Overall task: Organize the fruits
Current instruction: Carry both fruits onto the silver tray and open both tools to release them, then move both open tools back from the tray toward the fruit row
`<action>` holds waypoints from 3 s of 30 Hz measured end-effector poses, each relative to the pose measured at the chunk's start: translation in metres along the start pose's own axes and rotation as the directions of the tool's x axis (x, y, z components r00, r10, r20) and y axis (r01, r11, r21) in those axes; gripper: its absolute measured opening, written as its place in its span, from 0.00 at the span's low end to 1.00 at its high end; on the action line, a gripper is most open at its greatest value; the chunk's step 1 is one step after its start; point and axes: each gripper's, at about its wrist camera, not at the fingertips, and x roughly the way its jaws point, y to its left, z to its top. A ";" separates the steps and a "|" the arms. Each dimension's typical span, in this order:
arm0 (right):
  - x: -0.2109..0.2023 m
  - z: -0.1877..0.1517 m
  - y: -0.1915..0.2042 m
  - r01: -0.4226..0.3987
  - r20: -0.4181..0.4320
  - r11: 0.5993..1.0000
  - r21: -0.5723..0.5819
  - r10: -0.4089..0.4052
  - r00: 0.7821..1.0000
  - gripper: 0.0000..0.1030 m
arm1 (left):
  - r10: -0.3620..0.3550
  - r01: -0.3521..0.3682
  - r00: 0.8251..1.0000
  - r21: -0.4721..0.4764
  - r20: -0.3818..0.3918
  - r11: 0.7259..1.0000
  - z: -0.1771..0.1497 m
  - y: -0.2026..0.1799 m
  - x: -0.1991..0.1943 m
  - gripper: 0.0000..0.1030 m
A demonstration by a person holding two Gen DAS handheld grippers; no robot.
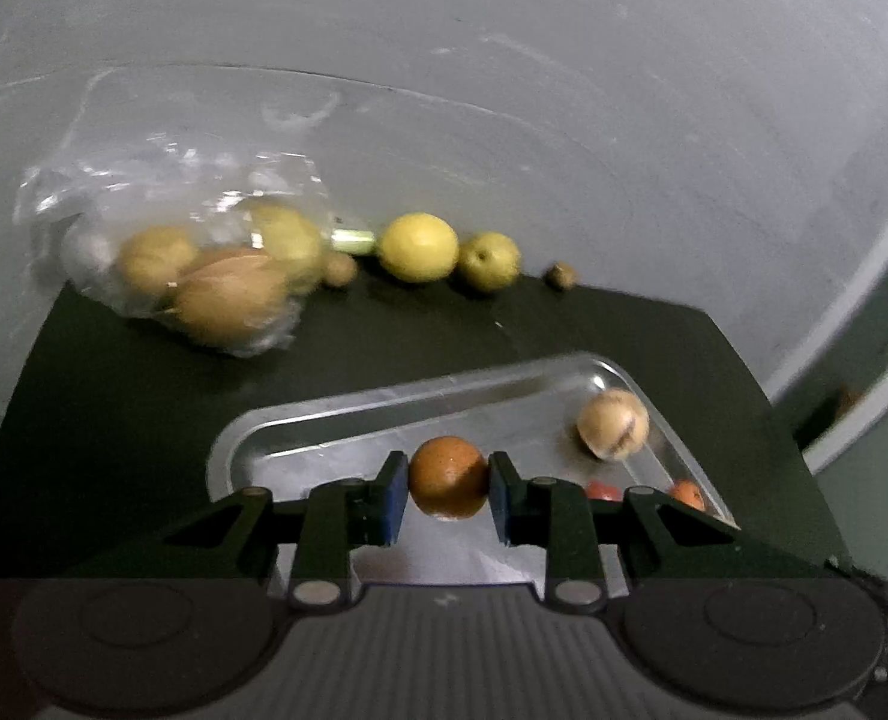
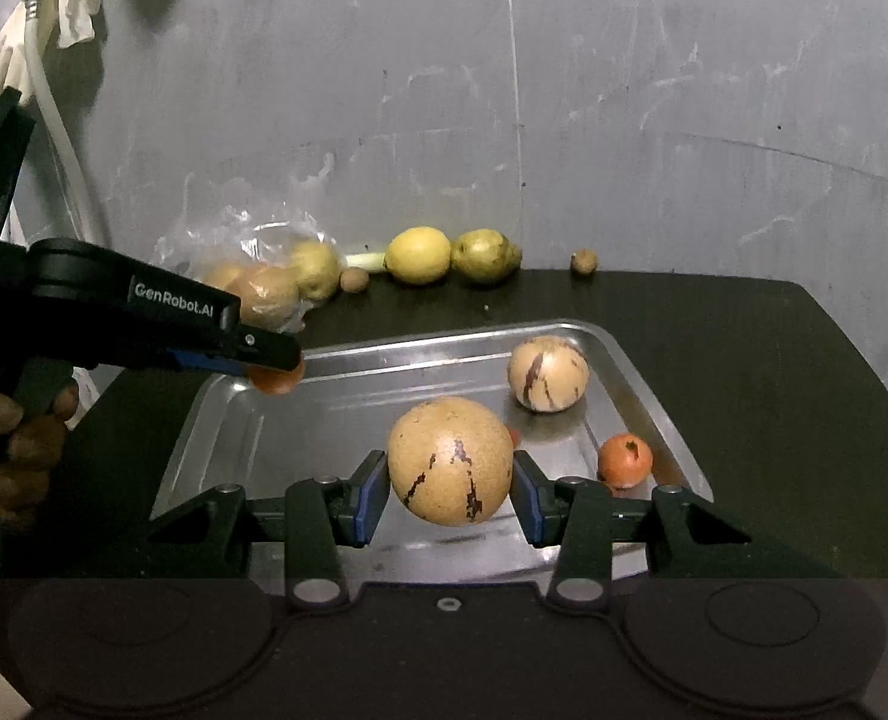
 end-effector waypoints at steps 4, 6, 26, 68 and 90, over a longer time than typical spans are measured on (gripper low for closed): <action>0.000 -0.005 -0.001 0.016 -0.015 1.000 0.013 -0.016 1.000 0.44 | -0.033 0.035 0.999 0.060 -0.030 0.998 -0.008 -0.008 0.005 0.30; 0.000 -0.008 -0.003 0.030 -0.016 0.999 0.016 -0.030 0.999 0.44 | -0.046 0.049 0.998 0.084 -0.043 0.995 -0.012 -0.011 0.007 0.30; 0.017 -0.016 -0.005 0.107 -0.046 0.994 -0.003 -0.107 0.993 0.44 | -0.090 0.128 0.985 0.272 -0.145 0.954 -0.031 -0.036 0.031 0.30; 0.019 -0.014 -0.002 0.094 -0.067 0.991 -0.094 -0.101 0.993 0.53 | -0.101 0.153 0.982 0.361 -0.157 0.920 -0.038 -0.035 0.014 0.58; -0.014 -0.007 0.002 -0.002 -0.138 0.992 -0.123 -0.015 0.990 0.99 | -0.025 0.057 0.995 0.359 -0.091 0.932 -0.033 0.029 -0.050 0.99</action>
